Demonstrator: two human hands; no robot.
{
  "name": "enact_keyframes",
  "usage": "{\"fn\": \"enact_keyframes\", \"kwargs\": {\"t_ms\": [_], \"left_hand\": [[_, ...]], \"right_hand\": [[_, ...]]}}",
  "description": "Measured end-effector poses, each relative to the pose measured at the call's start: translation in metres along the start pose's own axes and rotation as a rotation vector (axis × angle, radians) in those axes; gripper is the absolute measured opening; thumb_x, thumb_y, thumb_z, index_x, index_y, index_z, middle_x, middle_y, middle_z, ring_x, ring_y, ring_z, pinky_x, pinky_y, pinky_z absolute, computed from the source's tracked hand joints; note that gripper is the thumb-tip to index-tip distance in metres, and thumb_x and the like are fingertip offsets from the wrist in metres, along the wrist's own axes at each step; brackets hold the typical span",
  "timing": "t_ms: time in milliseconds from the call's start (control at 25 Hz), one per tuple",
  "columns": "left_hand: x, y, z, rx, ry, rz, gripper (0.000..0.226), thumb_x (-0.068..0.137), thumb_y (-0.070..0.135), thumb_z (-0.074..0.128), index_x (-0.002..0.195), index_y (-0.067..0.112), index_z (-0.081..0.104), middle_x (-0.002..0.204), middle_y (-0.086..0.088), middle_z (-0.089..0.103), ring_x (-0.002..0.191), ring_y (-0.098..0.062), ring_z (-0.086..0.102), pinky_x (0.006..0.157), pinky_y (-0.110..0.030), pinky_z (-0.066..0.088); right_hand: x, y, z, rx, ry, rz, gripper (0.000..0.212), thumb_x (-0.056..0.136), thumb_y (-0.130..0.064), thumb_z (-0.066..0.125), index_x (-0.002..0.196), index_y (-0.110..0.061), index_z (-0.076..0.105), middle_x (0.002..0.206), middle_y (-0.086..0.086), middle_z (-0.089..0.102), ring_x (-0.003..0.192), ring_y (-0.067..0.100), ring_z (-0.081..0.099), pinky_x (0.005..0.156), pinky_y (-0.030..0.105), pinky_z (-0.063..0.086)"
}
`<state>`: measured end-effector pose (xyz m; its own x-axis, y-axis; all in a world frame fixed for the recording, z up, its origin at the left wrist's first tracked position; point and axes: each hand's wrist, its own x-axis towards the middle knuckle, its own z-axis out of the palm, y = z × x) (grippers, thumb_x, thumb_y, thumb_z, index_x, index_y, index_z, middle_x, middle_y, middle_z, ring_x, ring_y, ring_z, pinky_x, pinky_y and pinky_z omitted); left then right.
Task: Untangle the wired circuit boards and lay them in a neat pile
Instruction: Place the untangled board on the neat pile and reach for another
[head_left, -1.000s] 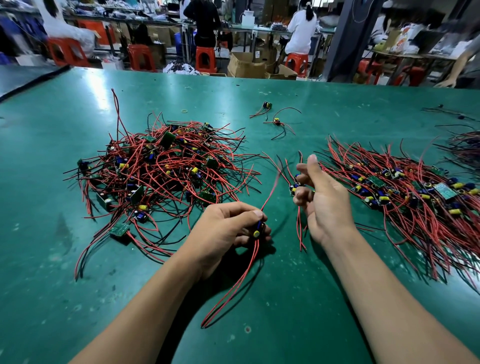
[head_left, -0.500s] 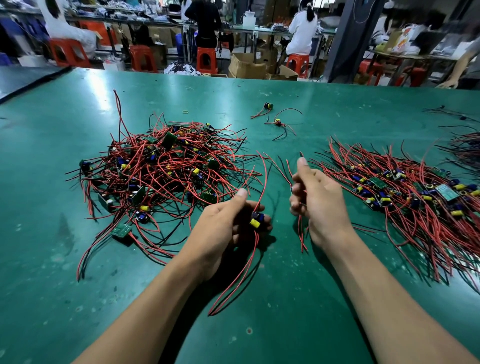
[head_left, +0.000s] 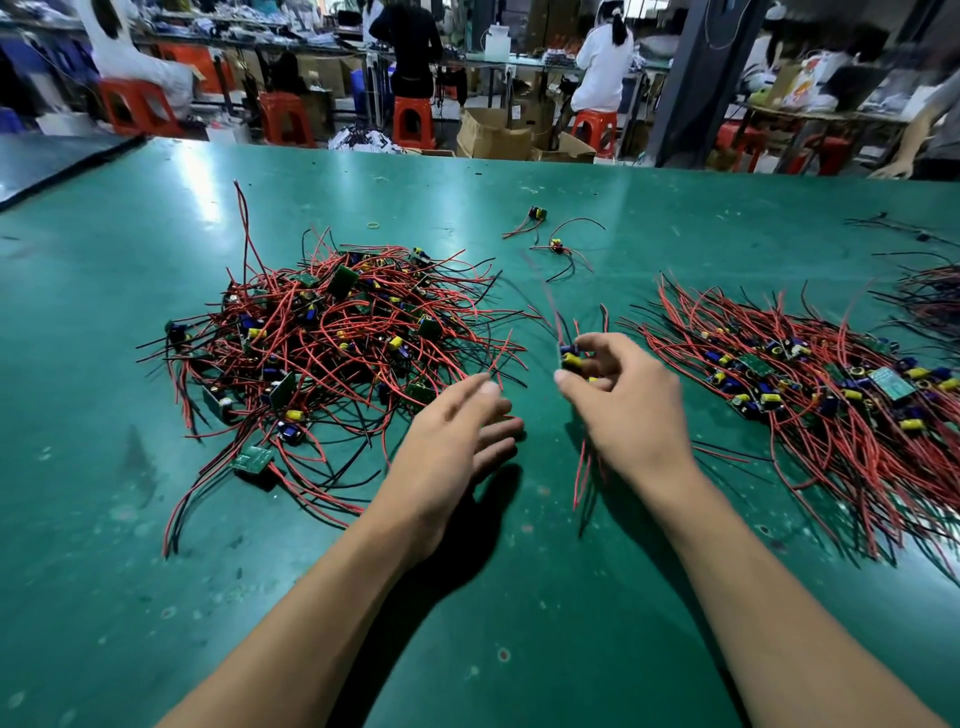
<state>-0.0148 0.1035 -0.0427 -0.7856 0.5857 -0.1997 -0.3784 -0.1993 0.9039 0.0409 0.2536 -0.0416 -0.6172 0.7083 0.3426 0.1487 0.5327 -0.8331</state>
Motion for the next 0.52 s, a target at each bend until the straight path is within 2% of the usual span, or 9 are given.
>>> {"fn": "enact_keyframes", "kwargs": {"t_ms": [80,120,200,280,360,440,520], "left_hand": [[-0.005,-0.005,0.001,0.27,0.018,0.14,0.046,0.098,0.011,0.055,0.142,0.015,0.043,0.112,-0.014,0.065,0.095,-0.032,0.07,0.087,-0.038,0.058],[-0.007,-0.006,0.001,0.404,0.042,0.205,0.053,0.096,0.009,0.058,0.145,0.018,0.039,0.109,-0.008,0.065,0.089,-0.031,0.07,0.086,-0.041,0.058],[-0.011,-0.008,0.002,0.583,0.143,0.291,0.063,0.092,0.011,0.061,0.148,0.022,0.035,0.098,0.004,0.067,0.076,-0.023,0.069,0.084,-0.041,0.056],[-0.011,-0.005,-0.002,0.632,0.244,0.305,0.068,0.089,0.013,0.06,0.15,0.022,0.032,0.09,0.009,0.068,0.069,-0.019,0.068,0.082,-0.04,0.056],[-0.009,-0.002,-0.007,0.609,0.286,0.27,0.07,0.088,0.011,0.058,0.151,0.018,0.029,0.082,0.006,0.07,0.069,-0.022,0.069,0.081,-0.043,0.056],[-0.007,0.0,-0.009,0.568,0.273,0.224,0.068,0.089,0.008,0.054,0.151,0.015,0.027,0.072,-0.001,0.071,0.061,-0.025,0.069,0.066,-0.037,0.058],[-0.007,0.002,-0.011,0.548,0.265,0.191,0.065,0.089,0.006,0.052,0.149,0.015,0.028,0.064,-0.006,0.071,0.051,-0.025,0.068,0.047,-0.025,0.049]], "right_hand": [[0.006,0.01,-0.005,-0.058,0.048,0.037,0.025,0.081,-0.015,0.077,0.104,-0.024,0.069,0.079,-0.012,0.068,0.066,0.001,0.063,0.075,0.019,0.052],[0.008,0.015,-0.006,-0.114,0.045,0.065,0.025,0.083,-0.017,0.076,0.107,-0.02,0.07,0.085,-0.006,0.071,0.076,0.012,0.067,0.083,0.028,0.053],[0.009,0.024,-0.007,-0.273,0.007,0.116,0.034,0.085,-0.023,0.074,0.117,-0.016,0.069,0.1,0.006,0.072,0.095,0.028,0.065,0.091,0.037,0.05],[0.006,0.027,-0.006,-0.464,-0.005,0.073,0.042,0.085,-0.03,0.072,0.124,-0.018,0.066,0.114,0.01,0.065,0.109,0.031,0.056,0.096,0.04,0.045],[0.003,0.027,-0.003,-0.597,-0.014,-0.043,0.045,0.084,-0.035,0.073,0.127,-0.026,0.065,0.127,0.007,0.058,0.12,0.029,0.044,0.1,0.042,0.037],[0.002,0.027,0.001,-0.687,-0.122,-0.099,0.044,0.087,-0.04,0.068,0.131,-0.033,0.062,0.146,0.004,0.046,0.136,0.027,0.03,0.109,0.044,0.028],[0.002,0.03,0.003,-0.725,-0.251,-0.047,0.044,0.095,-0.044,0.058,0.138,-0.035,0.056,0.16,0.004,0.031,0.147,0.027,0.019,0.116,0.044,0.021]]}}
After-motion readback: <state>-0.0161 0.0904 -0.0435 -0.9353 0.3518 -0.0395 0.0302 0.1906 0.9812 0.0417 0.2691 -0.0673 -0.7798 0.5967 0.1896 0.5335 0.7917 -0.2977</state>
